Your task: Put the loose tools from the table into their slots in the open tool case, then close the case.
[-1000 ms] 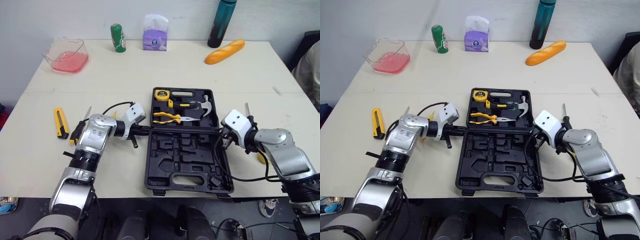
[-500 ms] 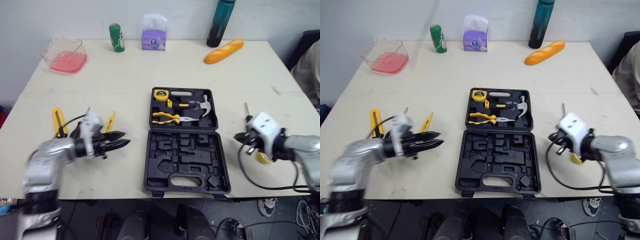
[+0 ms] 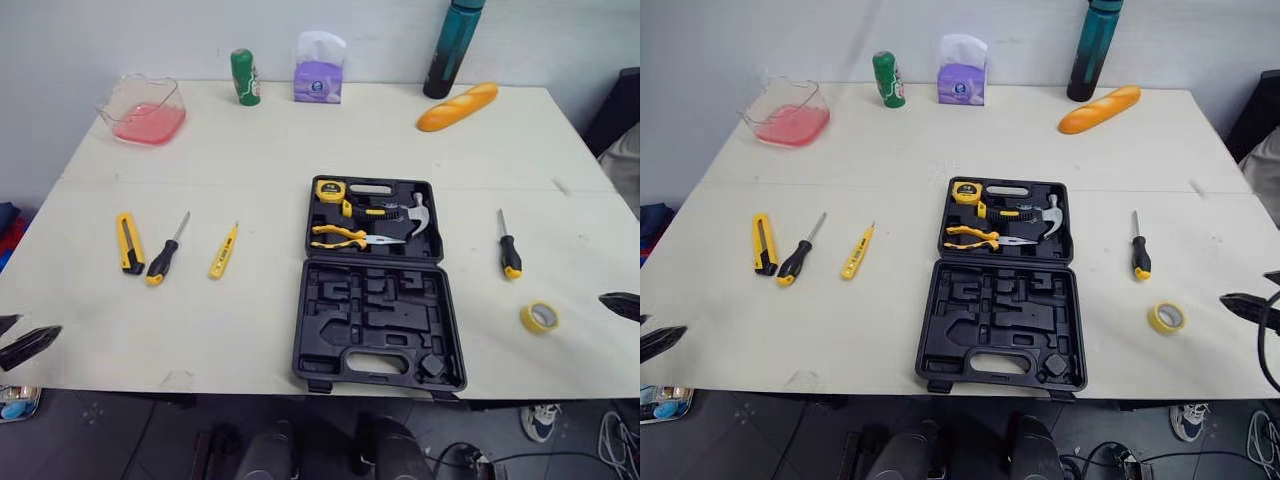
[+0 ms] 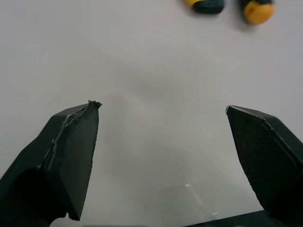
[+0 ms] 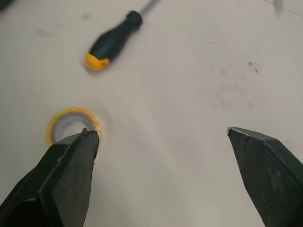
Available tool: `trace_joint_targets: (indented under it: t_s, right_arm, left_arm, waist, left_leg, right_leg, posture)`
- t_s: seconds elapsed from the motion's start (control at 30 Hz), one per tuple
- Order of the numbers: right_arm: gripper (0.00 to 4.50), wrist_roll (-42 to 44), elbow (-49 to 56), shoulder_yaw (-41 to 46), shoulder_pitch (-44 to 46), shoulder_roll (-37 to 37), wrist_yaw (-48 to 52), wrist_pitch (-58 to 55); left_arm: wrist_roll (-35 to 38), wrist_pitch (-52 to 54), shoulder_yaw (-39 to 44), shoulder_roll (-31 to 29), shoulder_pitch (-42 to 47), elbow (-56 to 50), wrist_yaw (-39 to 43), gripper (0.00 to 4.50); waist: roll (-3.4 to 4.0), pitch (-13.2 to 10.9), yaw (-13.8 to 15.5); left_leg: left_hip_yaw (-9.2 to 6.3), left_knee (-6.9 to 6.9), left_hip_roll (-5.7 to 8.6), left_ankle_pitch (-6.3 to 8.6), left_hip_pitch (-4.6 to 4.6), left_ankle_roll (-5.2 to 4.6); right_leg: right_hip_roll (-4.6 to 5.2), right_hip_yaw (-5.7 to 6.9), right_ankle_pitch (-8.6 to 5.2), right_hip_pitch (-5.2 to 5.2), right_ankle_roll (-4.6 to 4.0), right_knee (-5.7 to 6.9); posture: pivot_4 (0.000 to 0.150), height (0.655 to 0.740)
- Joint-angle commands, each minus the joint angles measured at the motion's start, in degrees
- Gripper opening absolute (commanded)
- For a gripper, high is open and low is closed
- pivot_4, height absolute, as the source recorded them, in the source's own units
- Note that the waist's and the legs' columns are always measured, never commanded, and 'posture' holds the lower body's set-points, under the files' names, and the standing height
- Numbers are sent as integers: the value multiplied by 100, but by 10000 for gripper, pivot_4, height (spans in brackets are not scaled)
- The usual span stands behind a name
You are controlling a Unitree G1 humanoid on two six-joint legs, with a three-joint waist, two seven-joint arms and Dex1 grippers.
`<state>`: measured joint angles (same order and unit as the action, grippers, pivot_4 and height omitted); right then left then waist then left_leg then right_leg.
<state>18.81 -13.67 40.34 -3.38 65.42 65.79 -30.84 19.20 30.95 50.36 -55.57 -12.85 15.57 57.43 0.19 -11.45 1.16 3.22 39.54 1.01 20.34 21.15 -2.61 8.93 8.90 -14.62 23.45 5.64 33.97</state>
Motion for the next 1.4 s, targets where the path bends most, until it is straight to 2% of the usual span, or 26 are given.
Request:
trace_joint_targets:
  t_s: [0.03, 0.27, 0.37, 0.57, 0.77, 0.93, 1.2, 1.23, 1.27, 1.3, 1.4]
  right_arm:
    - [44874, -137, -245, 14, 98, 206, -64, 413]
    - [44874, 79, 200, -58, 242, 92, -154, 231]
    - [44874, 754, 1330, -115, 452, -119, -218, -487]
    - [44874, 1924, 2663, -956, 1686, -498, -661, -1514]
    - [44874, 2885, 3612, -2201, 3365, -1179, -1187, -2167]
    - [44874, 3039, 4101, -3139, 3929, -1921, -1476, -2155]
    - [44874, 2426, 4032, -4214, 4154, -2625, -1472, -1576]
    - [45000, 2369, 4014, -4339, 4116, -2680, -1408, -1497]
    - [45000, 2294, 3974, -4466, 4093, -2725, -1347, -1414]
    - [45000, 2224, 3934, -4554, 4086, -2754, -1303, -1346]
    - [45000, 2051, 3777, -4736, 4176, -2842, -1213, -1192]
  left_arm:
    - [28, -276, -29, -141, 70, 230, -24, 45000]
    - [255, 73, -435, -43, 428, -274, -236, 45000]
    - [445, 941, -854, 18, 741, -1035, -669, 45000]
    - [737, 2120, -1637, 180, 1800, -1911, -1529, 45000]
    - [610, 2884, -2576, 395, 2734, -1988, -2296, 45000]
    - [516, 3353, -3097, 633, 3157, -2001, -2713, 45000]
    - [153, 3278, -3394, 926, 3266, -1701, -3345, 45000]
    - [120, 3234, -3399, 978, 3316, -1591, -3396, 40973]
    - [91, 3198, -3415, 1021, 3371, -1494, -3419, 39632]
    - [87, 3177, -3425, 1048, 3407, -1433, -3409, 36231]
    - [66, 3102, -3483, 1082, 3476, -1347, -3376, 21353]
  waist:
    - [1, -1, -8]
    - [2, -1, -52]
    - [2, -1, -54]
    - [1, -1, -48]
    - [0, -1, -85]
    - [-15, 6, -85]
    - [-15, 6, -68]
    - [-15, 6, -65]
    - [-15, 7, -57]
    - [-15, 7, -48]
    - [-15, 7, -18]
  left_leg:
    - [5, 0, -7, 0, 0, 2]
    - [31, 0, -17, 18, -12, 34]
    - [34, 0, -23, 17, -14, 34]
    - [37, 4, -32, 14, -14, 34]
    - [51, 6, -31, 4, -8, 23]
    - [52, 13, -31, 3, -3, 21]
    - [54, 38, -30, 2, -6, 19]
    - [54, 40, -30, 2, -8, 19]
    - [54, 40, -30, 2, -8, 20]
    - [55, 41, -30, 1, -12, 21]
    - [57, 42, -29, -1, -12, 21]
  right_leg:
    - [-6, 0, 0, 0, 0, 2]
    - [-12, -30, 0, 11, 0, 4]
    - [-20, -35, 0, 12, -1, 20]
    - [-38, -53, 2, 15, -3, 24]
    - [-49, -56, 2, 23, -3, 21]
    - [-72, -55, 2, 23, -3, 21]
    - [-82, -63, 2, 23, -2, 45]
    - [-82, -65, 2, 22, -3, 48]
    - [-82, -66, 2, 23, -3, 50]
    - [-82, -68, 2, 23, -4, 55]
    - [-82, -72, 1, 24, -4, 61]
  posture:
    - [1500, 7348]
    - [1500, 7348]
    - [1500, 7348]
    - [1500, 7348]
    - [1500, 7348]
    - [1500, 7348]
    - [1500, 7348]
    - [1500, 7348]
    - [1500, 7348]
    - [1500, 7348]
    - [1500, 7348]
